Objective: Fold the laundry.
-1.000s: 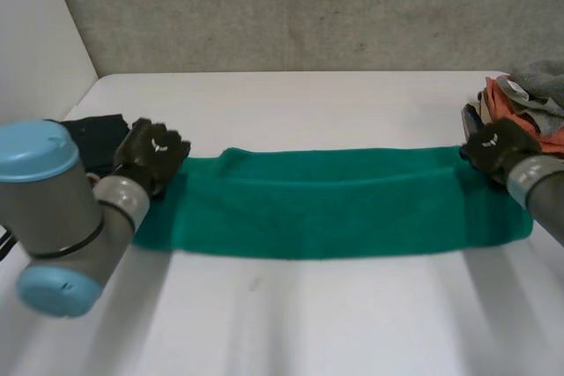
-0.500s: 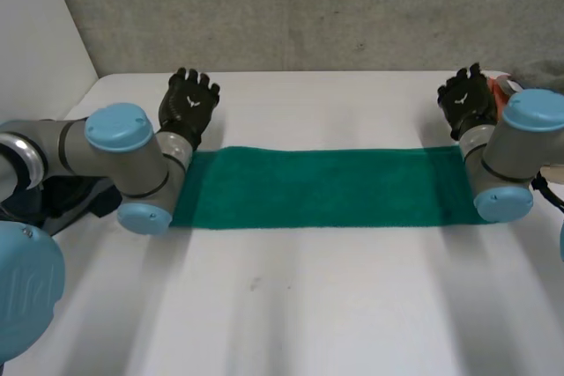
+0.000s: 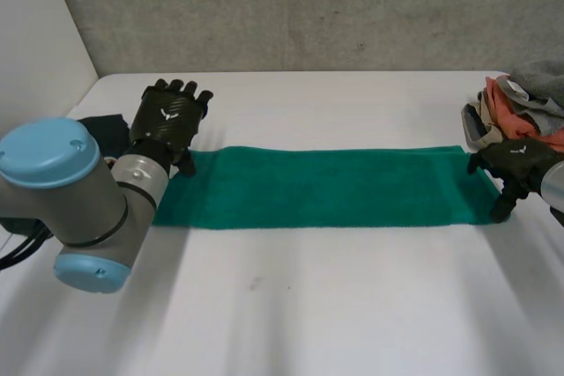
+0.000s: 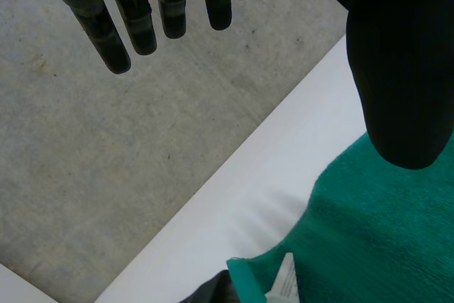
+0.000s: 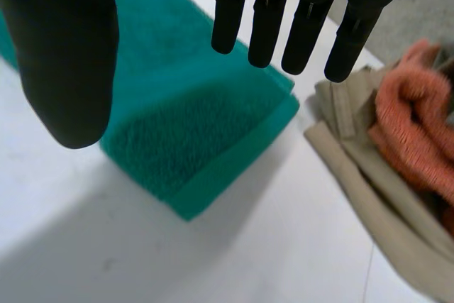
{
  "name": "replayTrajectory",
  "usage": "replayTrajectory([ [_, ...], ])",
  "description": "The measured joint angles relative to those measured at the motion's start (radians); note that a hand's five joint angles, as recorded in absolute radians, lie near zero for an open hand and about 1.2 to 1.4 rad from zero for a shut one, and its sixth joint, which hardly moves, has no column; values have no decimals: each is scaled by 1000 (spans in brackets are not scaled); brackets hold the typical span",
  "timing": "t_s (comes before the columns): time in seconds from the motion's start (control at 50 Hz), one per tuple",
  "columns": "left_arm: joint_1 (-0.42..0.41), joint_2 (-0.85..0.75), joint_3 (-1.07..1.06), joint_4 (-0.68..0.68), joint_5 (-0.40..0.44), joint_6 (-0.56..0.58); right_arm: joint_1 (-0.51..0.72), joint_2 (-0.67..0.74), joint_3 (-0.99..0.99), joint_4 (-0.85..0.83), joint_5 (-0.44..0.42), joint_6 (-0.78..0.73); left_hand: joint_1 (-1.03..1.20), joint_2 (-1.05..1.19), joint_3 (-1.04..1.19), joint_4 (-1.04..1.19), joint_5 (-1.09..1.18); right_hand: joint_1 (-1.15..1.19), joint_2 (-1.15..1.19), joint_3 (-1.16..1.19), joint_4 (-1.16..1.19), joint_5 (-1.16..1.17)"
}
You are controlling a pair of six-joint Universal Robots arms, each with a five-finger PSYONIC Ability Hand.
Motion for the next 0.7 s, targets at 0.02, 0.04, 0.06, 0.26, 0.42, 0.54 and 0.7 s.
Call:
replayTrajectory([
  [0.02,0,-1,-6,7,0,-1,-4,12,1,-11,0,-2,0,0,0,0,0,3,5,3,5,3],
  [0.04,1,-3,-10,14,0,-1,-7,24,2,-23,0,-4,0,0,0,-1,0,7,9,8,10,9],
  [0.06,1,-5,-14,20,0,-1,-8,36,2,-35,0,-7,0,0,0,0,0,11,14,12,14,13],
  [0.26,4,-19,-19,41,0,2,-10,130,-10,-135,8,-17,0,0,0,0,0,568,590,572,570,563],
  [0.42,2,-8,-27,39,-1,3,-62,117,19,-225,33,-15,0,0,0,0,0,641,703,711,718,668],
  [0.54,3,21,-41,38,-1,2,-155,64,39,-237,46,-48,0,0,0,0,0,641,703,711,719,668],
  [0.7,20,88,-88,38,0,1,-225,1,29,-240,99,-243,0,0,0,0,0,641,703,711,719,668],
])
